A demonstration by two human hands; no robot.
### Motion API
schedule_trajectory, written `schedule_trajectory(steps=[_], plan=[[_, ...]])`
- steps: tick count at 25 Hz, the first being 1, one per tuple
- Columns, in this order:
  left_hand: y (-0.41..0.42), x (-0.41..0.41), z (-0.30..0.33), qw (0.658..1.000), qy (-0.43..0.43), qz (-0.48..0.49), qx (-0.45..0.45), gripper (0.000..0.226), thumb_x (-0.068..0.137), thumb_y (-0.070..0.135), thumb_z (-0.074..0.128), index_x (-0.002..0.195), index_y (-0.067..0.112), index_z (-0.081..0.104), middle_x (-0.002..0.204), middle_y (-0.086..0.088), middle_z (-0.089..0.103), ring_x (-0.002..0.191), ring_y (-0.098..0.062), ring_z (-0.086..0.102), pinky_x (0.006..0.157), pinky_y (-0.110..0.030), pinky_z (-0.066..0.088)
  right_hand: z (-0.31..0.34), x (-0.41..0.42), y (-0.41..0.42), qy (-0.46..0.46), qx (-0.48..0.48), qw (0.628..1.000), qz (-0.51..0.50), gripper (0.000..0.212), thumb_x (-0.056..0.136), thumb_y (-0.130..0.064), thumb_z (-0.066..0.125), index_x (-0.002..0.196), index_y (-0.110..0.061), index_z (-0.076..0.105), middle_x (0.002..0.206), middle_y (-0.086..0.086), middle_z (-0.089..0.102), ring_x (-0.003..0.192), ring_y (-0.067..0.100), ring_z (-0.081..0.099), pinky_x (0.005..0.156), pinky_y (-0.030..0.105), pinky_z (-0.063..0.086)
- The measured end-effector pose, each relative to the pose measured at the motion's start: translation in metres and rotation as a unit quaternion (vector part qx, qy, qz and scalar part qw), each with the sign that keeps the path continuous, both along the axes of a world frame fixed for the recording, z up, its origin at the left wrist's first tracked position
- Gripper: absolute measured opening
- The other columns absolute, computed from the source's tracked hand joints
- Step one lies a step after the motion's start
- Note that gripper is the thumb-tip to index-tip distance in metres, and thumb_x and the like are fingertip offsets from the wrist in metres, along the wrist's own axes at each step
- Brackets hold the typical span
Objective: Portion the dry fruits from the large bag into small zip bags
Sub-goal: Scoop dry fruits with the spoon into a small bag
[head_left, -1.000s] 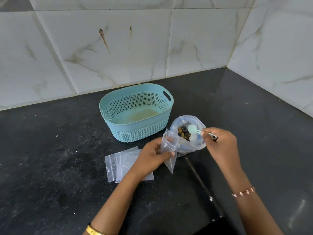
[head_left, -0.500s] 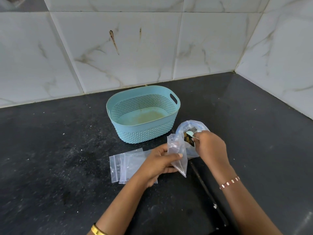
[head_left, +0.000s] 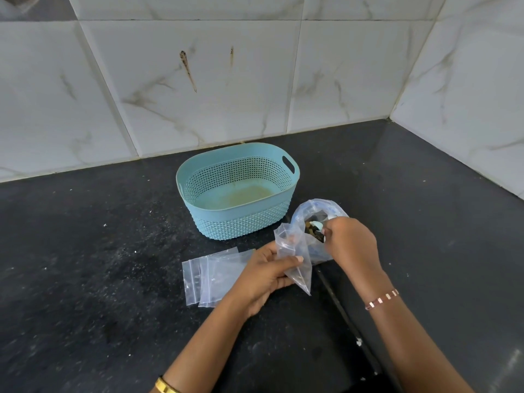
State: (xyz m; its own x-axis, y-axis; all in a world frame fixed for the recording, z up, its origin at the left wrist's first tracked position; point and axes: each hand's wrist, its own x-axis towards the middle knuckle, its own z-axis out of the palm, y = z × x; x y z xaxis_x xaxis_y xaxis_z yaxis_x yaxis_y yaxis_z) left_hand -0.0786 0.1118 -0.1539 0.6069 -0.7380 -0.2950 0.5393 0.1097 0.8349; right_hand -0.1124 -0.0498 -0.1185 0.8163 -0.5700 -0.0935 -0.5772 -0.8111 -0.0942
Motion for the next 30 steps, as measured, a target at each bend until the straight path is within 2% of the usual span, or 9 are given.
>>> schedule_trajectory(steps=[4,8,10,14,17,21,23,26,30], plan=[[0.000,0.000,0.000,1.000,-0.007,0.009,-0.022,0.023,0.083,-0.005,0.058,0.100,0.009,0.064,0.094,-0.008,0.073,0.086,-0.018,0.070,0.081,-0.029,0.057,-0.001,-0.003,-0.018,-0.042,0.082,0.996,-0.013,0.021,0.090,-0.020,0.051,0.084,-0.006,0.065,0.064,0.003,0.051,0.057,0.017,0.047,0.052,0.024,0.036],[0.000,0.003,0.003,0.999,-0.049,0.007,-0.018,0.023,0.083,-0.007,0.057,0.095,0.010,0.066,0.090,-0.005,0.074,0.085,-0.014,0.070,0.081,-0.023,0.055,0.004,-0.001,-0.029,-0.052,0.207,0.977,-0.029,0.021,0.087,-0.012,0.056,0.087,0.007,0.067,0.054,0.007,0.041,0.042,0.013,0.035,0.046,0.023,0.031],[0.000,0.006,0.003,0.997,-0.077,0.009,-0.009,0.024,0.083,-0.007,0.057,0.092,0.013,0.067,0.088,-0.003,0.074,0.087,-0.015,0.069,0.084,-0.023,0.054,0.006,-0.002,-0.028,-0.071,0.292,0.950,-0.081,0.021,0.086,-0.007,0.056,0.092,0.010,0.065,0.055,0.008,0.036,0.037,0.012,0.026,0.037,0.021,0.024],[-0.003,0.016,0.003,0.993,-0.115,-0.001,0.021,0.023,0.082,-0.005,0.060,0.087,0.016,0.068,0.088,-0.008,0.072,0.088,-0.022,0.066,0.089,-0.033,0.053,0.000,-0.014,-0.024,-0.104,0.432,0.875,-0.192,0.016,0.087,-0.007,0.055,0.099,0.000,0.061,0.054,0.005,0.038,0.041,0.011,0.023,0.033,0.018,0.019],[-0.008,0.016,0.004,0.987,-0.157,-0.020,0.037,0.021,0.081,-0.003,0.063,0.083,0.017,0.068,0.088,-0.008,0.070,0.087,-0.021,0.065,0.089,-0.035,0.051,-0.005,-0.018,-0.025,-0.108,0.460,0.854,-0.218,0.013,0.087,-0.008,0.054,0.098,-0.003,0.060,0.051,0.003,0.035,0.041,0.011,0.021,0.032,0.016,0.018],[-0.012,0.012,0.003,0.981,-0.186,-0.035,0.036,0.021,0.081,-0.003,0.063,0.089,0.016,0.067,0.089,-0.004,0.070,0.087,-0.016,0.065,0.085,-0.027,0.051,-0.006,-0.019,-0.022,-0.108,0.458,0.849,-0.240,0.007,0.086,-0.007,0.049,0.085,-0.008,0.055,0.051,0.003,0.034,0.043,0.012,0.021,0.037,0.021,0.018],[-0.010,0.013,0.001,0.978,-0.200,-0.036,0.042,0.023,0.080,-0.003,0.063,0.092,0.016,0.067,0.089,-0.002,0.070,0.087,-0.014,0.065,0.085,-0.026,0.051,-0.007,-0.019,-0.019,-0.127,0.487,0.824,-0.260,0.017,0.087,-0.004,0.045,0.072,-0.010,0.049,0.046,0.002,0.035,0.043,0.012,0.019,0.039,0.022,0.017],[-0.003,0.015,-0.004,0.978,-0.201,-0.025,0.052,0.022,0.081,-0.002,0.063,0.092,0.016,0.068,0.093,-0.007,0.069,0.091,-0.019,0.064,0.090,-0.033,0.049,-0.009,-0.021,-0.016,-0.156,0.531,0.787,-0.272,0.023,0.092,-0.007,0.043,0.069,-0.011,0.045,0.030,-0.005,0.041,0.040,0.010,0.018,0.036,0.019,0.016],[0.004,0.012,-0.006,0.986,-0.161,-0.001,0.040,0.019,0.078,-0.001,0.064,0.084,0.017,0.069,0.093,-0.011,0.071,0.090,-0.024,0.065,0.091,-0.036,0.050,-0.011,-0.030,-0.015,-0.154,0.503,0.831,-0.184,0.015,0.092,-0.009,0.049,0.086,-0.012,0.062,0.030,-0.010,0.043,0.037,0.008,0.025,0.034,0.018,0.020]])
